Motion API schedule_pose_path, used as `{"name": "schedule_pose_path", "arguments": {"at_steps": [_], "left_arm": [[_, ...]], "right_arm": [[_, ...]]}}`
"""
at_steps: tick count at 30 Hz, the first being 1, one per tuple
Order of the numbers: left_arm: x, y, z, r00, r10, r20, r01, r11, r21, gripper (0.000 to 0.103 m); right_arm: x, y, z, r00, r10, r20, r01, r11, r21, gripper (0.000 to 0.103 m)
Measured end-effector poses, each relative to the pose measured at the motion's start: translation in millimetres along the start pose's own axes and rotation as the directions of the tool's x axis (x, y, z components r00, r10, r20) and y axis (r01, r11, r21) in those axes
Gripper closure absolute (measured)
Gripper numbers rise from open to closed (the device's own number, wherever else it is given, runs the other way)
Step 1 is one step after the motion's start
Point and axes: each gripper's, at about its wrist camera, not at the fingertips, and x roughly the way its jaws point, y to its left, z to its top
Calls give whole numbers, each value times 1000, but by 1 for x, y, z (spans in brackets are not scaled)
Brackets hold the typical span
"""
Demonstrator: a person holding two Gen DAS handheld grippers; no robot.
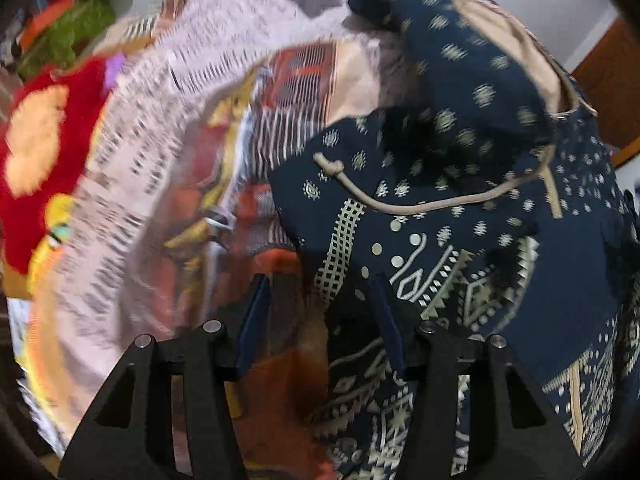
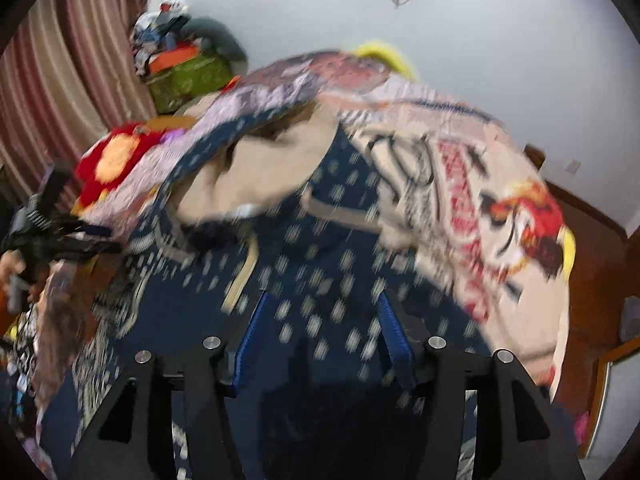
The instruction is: Fold large clothes
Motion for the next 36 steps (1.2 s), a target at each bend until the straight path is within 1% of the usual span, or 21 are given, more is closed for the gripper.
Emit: {"name": "schedule_pose_path", "arguments": {"at_steps": [1, 2, 4, 5, 8, 11, 13, 16, 18, 20, 21, 22, 24, 25, 26, 27, 28, 29, 32, 36], "left_arm": [[4, 1, 1, 1000, -2, 14, 3, 1000, -15, 62], [6, 2, 3, 1000, -5, 23, 6, 1000, -25, 81], [8, 6, 8, 999, -10, 47, 12, 998, -59, 99], [8, 8, 11, 998, -5, 63, 9, 998, -69, 100], [2, 10, 19, 990, 90, 108, -85, 995, -58, 101], [1, 19, 23, 983, 145, 116, -135, 987, -92, 101], [6, 28, 24, 982, 158, 104, -149, 984, -97, 101], [13, 27, 22, 983, 170, 74, -166, 984, -63, 101], [7, 21, 14, 979, 185, 83, -182, 983, -33, 100], [-6, 11, 5, 976, 191, 106, -192, 981, -2, 98], [-15, 3, 3, 976, 183, 121, -187, 982, 19, 98], [-22, -2, 1, 975, 178, 131, -184, 982, 34, 95], [-40, -22, -1, 972, 167, 164, -182, 980, 81, 87], [-47, -31, -2, 971, 159, 178, -178, 980, 94, 80], [-54, -41, -1, 970, 146, 193, -168, 980, 107, 70], [-62, -53, -2, 970, 124, 207, -151, 981, 120, 65], [-69, -60, -4, 971, 105, 217, -135, 983, 128, 57], [-73, -71, -4, 971, 80, 226, -113, 984, 137, 51], [-84, -109, -8, 974, 9, 228, -50, 983, 176, 51], [-76, -154, -14, 978, -79, 196, 35, 976, 217, 51]], "right_arm": [[2, 2, -8, 1000, 6, -22, -6, 1000, 1, 50], [6, 5, -17, 999, 11, -49, -11, 1000, 2, 49], [15, 8, -32, 995, 15, -94, -15, 1000, -1, 49], [19, 9, -39, 994, 9, -113, -10, 1000, -4, 50], [31, 8, -52, 988, -2, -152, 1, 1000, -7, 50], [33, 9, -60, 989, -9, -149, 7, 1000, -13, 50], [34, 11, -62, 989, -18, -144, 14, 1000, -25, 49], [31, 14, -67, 990, -24, -138, 19, 999, -34, 49], [25, 13, -68, 990, -25, -136, 20, 999, -37, 50], [14, 10, -69, 992, -30, -124, 26, 999, -37, 50], [6, 7, -70, 992, -49, -114, 46, 998, -33, 50], [-1, 4, -71, 992, -62, -106, 59, 998, -28, 49], [-21, -8, -76, 993, -83, -81, 83, 997, 2, 49], [-35, -17, -80, 993, -100, -65, 102, 994, 28, 49], [-43, -23, -82, 992, -112, -56, 115, 992, 45, 49], [-55, -32, -86, 991, -127, -46, 130, 989, 65, 49], [-66, -40, -90, 990, -140, -34, 143, 986, 85, 49], [-81, -52, -96, 986, -163, -21, 164, 980, 111, 48], [-107, -81, -108, 976, -219, -6, 217, 964, 155, 42], [-128, -126, -125, 962, -274, -17, 272, 939, 210, 41]]}}
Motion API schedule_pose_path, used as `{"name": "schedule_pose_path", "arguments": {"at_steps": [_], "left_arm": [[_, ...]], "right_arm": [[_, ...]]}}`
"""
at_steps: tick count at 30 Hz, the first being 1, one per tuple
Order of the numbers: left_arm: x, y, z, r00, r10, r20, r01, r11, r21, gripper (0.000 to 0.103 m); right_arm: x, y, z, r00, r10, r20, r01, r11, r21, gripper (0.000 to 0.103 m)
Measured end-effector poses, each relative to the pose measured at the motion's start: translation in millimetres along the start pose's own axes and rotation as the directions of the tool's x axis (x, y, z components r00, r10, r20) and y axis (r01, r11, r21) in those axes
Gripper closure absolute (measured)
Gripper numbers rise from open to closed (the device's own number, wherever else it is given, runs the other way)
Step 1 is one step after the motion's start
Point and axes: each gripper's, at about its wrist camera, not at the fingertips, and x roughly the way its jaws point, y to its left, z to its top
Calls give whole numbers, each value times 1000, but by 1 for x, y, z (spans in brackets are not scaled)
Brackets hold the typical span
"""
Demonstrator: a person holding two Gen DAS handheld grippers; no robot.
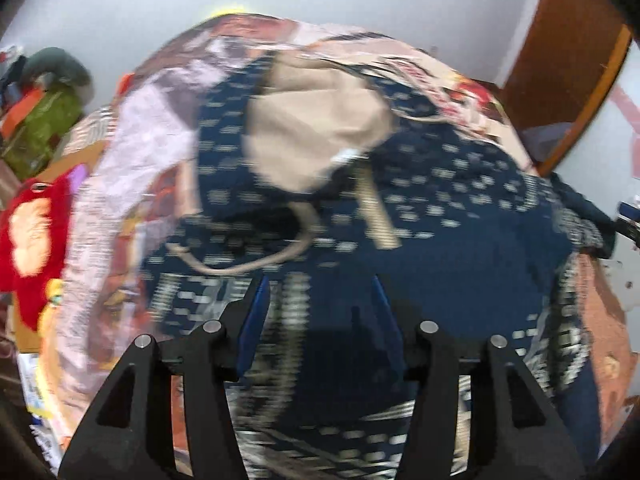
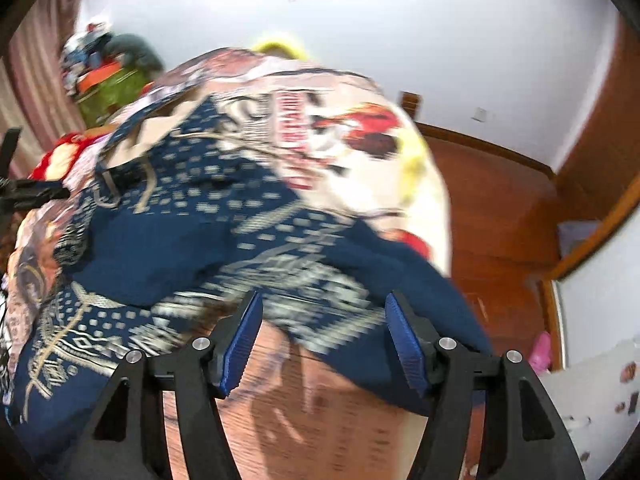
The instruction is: Fold large clothes
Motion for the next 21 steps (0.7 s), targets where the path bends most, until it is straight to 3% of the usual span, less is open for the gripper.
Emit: {"name": "schedule_pose_path", "arguments": {"at_steps": [7, 12, 16, 21], "left_arm": [[42, -70, -7, 995, -72, -68, 76, 996, 54, 51], [75, -99, -8, 987, -99, -130, 109, 991, 77, 51], [79, -116, -9, 993, -69, -96, 82, 988, 135, 51], [82, -116, -6, 991, -80, -104, 92, 989, 119, 50]], "right_arm": [[36, -51, -5, 998, 12, -55, -6, 994, 106, 41], [71, -41, 1, 996, 13, -88, -7, 998, 60, 41], [93, -31, 4, 995, -17, -98, 18, 1000, 8, 41], [104, -38, 13, 997, 11, -72, -5, 997, 75, 42]]}}
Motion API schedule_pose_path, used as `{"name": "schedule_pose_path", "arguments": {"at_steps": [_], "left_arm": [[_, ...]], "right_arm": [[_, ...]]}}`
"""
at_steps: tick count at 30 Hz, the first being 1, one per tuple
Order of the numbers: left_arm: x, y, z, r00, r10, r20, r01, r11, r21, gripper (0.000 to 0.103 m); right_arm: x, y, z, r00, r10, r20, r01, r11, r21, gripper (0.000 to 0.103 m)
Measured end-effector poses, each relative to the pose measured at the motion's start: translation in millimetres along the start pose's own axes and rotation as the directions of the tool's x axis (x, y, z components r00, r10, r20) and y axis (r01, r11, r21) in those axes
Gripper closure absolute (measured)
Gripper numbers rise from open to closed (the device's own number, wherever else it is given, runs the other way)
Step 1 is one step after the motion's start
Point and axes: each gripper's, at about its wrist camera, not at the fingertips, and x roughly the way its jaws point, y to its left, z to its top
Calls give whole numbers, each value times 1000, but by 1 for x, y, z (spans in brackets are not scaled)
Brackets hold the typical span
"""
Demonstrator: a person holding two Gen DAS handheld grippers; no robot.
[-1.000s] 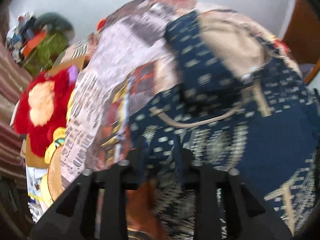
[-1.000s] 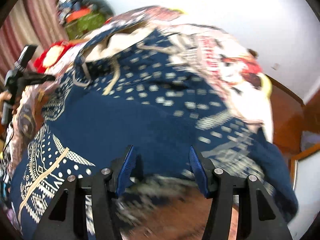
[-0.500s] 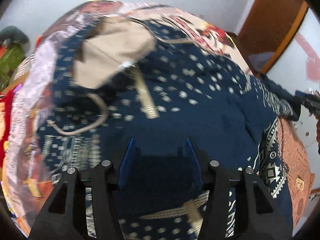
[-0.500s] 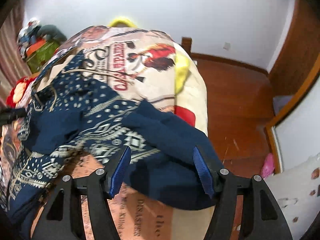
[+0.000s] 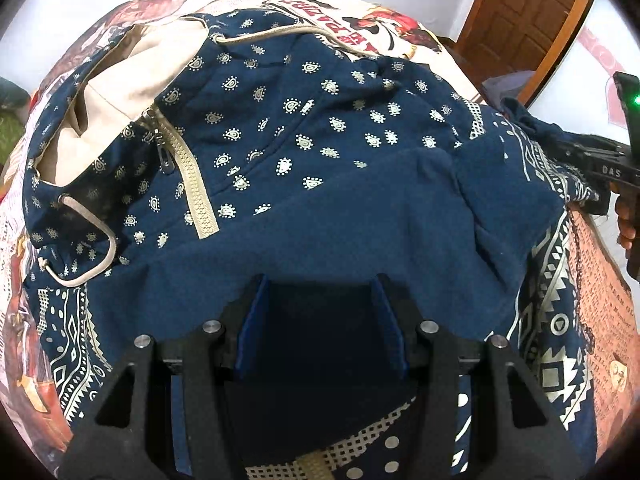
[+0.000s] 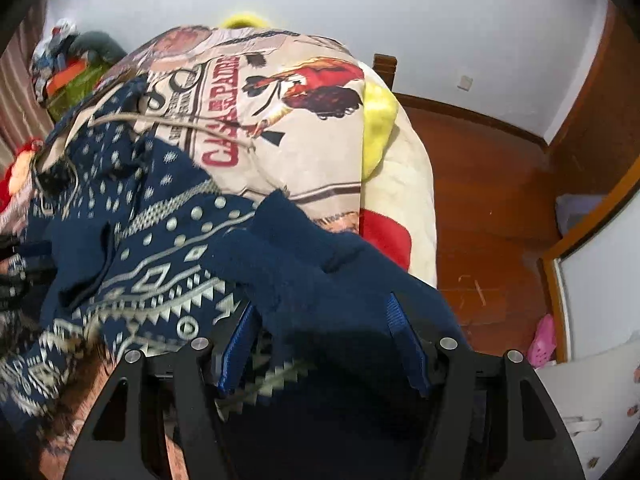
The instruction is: Fold large clothes
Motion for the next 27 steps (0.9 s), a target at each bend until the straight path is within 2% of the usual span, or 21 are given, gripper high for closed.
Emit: {"name": "schedule_pose_path", "arguments": {"at_steps": [3, 5, 10, 16, 22, 27], "left_arm": [[-1, 4, 0, 1000, -10, -4, 10, 1000, -15, 50], [-2, 5, 0, 1000, -7, -7, 7, 1000, -17, 50], [-15, 5, -4, 1000, 19, 0, -19, 1000, 1, 51], [-50, 26, -6, 998, 35, 44, -33, 999, -43, 51], [-106, 65, -16, 989, 79, 128, -66, 993, -103, 50], [-152, 110, -42, 974, 141, 175, -110, 978, -176, 50]], "right_arm": [[5, -4, 5, 999, 52, -15, -51, 998, 47, 65], [5, -2, 7, 998, 59, -20, -58, 997, 59, 88], [-11, 9, 10, 999, 35, 8, -35, 999, 37, 93], [-75, 34, 41, 988, 77, 130, -79, 997, 7, 93], [-143, 90, 88, 956, 175, 235, -164, 984, -65, 93], [-188, 167, 117, 919, 274, 284, -235, 958, -162, 93]]}}
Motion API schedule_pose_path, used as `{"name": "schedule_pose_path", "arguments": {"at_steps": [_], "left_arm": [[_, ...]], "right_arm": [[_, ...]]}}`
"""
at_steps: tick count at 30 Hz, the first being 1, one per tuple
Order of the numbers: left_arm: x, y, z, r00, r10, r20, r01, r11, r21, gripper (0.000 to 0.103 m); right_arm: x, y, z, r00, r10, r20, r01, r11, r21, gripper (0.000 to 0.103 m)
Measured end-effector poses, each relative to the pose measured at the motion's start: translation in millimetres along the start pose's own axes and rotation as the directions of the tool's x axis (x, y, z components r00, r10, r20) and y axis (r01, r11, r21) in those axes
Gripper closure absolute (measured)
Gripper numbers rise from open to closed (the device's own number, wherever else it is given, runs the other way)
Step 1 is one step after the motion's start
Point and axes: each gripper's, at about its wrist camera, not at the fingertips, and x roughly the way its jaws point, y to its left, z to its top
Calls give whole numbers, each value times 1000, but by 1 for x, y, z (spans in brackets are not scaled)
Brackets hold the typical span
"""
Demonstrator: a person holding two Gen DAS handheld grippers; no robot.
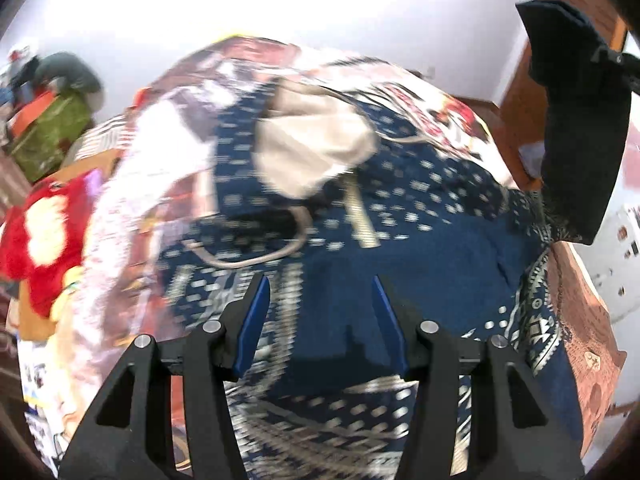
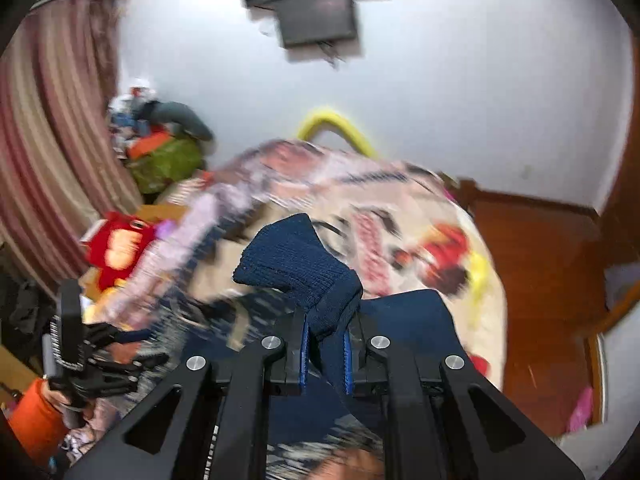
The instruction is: Fold large clothes
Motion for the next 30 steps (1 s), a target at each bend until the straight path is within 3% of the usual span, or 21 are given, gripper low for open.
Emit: {"name": "schedule_pose_path", "arguments": {"at_steps": [7, 11, 16, 21, 25, 30], "left_arm": [[-36, 81, -35, 997, 68, 24, -65, 993, -103, 50], [-42, 121, -62, 995, 97, 2, -96, 983, -157, 50], [-35, 155, -87, 991, 124, -43, -130, 971, -201, 50], [-19, 167, -102, 990, 119, -74, -132, 969, -209, 50], [-6, 164, -104, 990, 107, -92, -123, 974, -192, 50], [5, 159, -101, 992, 78, -102, -97, 976, -196, 50]], "right_arm": [[27, 126, 28, 995, 99, -14, -100, 981, -167, 93], [77, 187, 6, 980, 166, -108, -185, 963, -198, 93], [157, 247, -46, 941, 191, -279, -257, 941, -222, 93], [221, 277, -93, 897, 176, -405, -286, 930, -230, 93], [248, 287, -127, 864, 148, -481, -296, 922, -248, 93], [265, 287, -158, 822, 115, -558, -307, 915, -263, 80]]}}
